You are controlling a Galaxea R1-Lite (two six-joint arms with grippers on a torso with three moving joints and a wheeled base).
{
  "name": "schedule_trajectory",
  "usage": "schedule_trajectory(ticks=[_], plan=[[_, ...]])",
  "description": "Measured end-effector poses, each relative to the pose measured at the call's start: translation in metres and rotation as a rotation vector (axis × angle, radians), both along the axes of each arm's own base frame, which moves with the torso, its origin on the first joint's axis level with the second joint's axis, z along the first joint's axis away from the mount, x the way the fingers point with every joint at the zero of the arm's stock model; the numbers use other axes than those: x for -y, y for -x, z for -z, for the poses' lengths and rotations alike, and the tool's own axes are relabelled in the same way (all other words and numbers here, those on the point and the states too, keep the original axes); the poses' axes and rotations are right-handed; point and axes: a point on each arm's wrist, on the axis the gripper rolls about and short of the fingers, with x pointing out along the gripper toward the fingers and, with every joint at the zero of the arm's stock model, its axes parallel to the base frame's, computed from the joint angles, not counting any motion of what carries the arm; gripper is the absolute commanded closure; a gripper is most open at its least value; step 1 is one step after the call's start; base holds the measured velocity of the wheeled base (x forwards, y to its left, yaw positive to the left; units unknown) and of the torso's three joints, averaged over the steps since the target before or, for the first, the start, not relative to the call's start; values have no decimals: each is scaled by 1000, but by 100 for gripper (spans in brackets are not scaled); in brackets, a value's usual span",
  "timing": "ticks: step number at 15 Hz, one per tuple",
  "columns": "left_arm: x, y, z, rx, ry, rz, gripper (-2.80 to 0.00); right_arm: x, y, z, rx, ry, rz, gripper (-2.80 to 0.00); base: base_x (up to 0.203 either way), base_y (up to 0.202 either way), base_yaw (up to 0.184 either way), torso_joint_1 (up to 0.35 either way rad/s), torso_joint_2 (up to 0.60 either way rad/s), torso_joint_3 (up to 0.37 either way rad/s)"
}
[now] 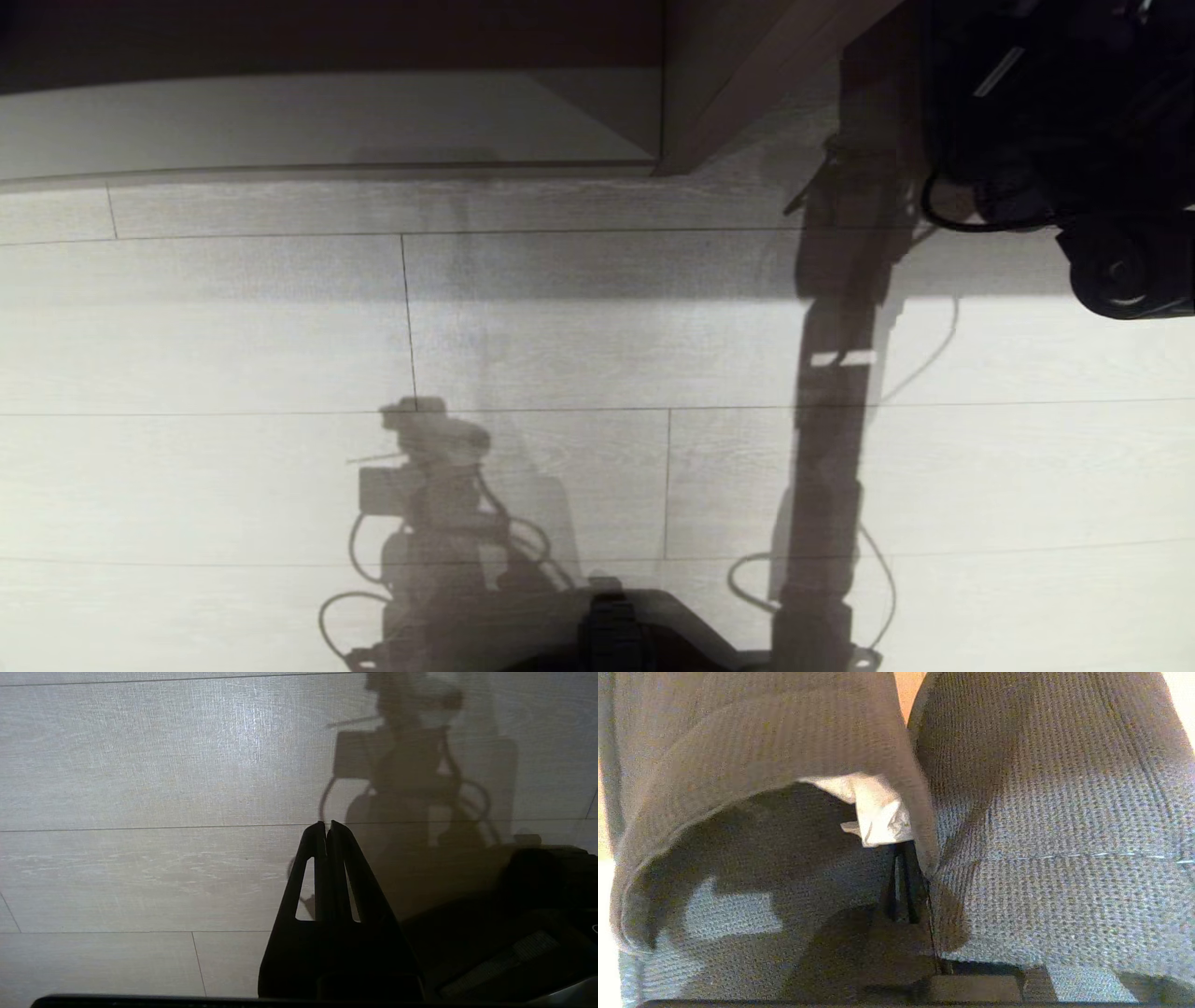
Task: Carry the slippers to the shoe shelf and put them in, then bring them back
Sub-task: Pick up the slippers on the floor
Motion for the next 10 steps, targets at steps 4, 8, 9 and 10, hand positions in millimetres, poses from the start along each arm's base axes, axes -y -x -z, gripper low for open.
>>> schedule_trajectory(ticks=[4,8,9,10], plan=[[0,0,0,0,0,0,0,-1,49,-12,-27,11,-1,0,0,0,0,0,0,0],[0,0,0,0,0,0,0,-3,92,-17,-73,19,-9,0,0,0,0,0,0,0],[0,0,0,0,0,0,0,-6,106,-17,-89,25,-10,0,0,0,0,0,0,0],[0,0,0,0,0,0,0,-8,120,-17,-105,32,-6,0,0,0,0,0,0,0]])
